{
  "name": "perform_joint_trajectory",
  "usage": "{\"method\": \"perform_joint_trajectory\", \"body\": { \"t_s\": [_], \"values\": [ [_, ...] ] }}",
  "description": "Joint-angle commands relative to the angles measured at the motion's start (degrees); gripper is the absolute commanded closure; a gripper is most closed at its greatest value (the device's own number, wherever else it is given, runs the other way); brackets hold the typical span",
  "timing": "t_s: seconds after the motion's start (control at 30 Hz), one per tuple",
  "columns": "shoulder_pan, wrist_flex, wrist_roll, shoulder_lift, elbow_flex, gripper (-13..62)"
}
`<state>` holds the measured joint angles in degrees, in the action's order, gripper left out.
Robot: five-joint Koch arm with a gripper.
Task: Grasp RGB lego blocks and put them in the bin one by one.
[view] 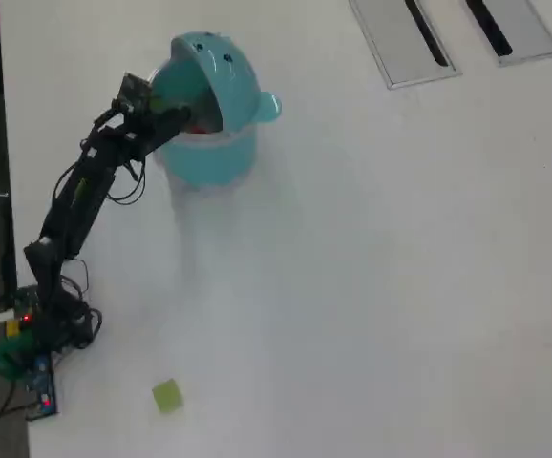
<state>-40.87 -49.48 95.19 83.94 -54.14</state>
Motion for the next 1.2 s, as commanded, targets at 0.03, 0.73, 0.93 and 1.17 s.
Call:
{"method": "perform_joint_trajectory", "body": {
  "t_s": [0.03,0.73,0.93,1.17],
  "values": [
    [1.3,0.3,0.4,7.6,-1.4,20.0],
    [19.4,16.1,0.4,29.5,-29.0,15.6],
    [24.3,17.1,2.2,33.0,-34.1,15.6],
    [33.5,38.6,3.0,39.6,-49.7,15.6]
  ]
}}
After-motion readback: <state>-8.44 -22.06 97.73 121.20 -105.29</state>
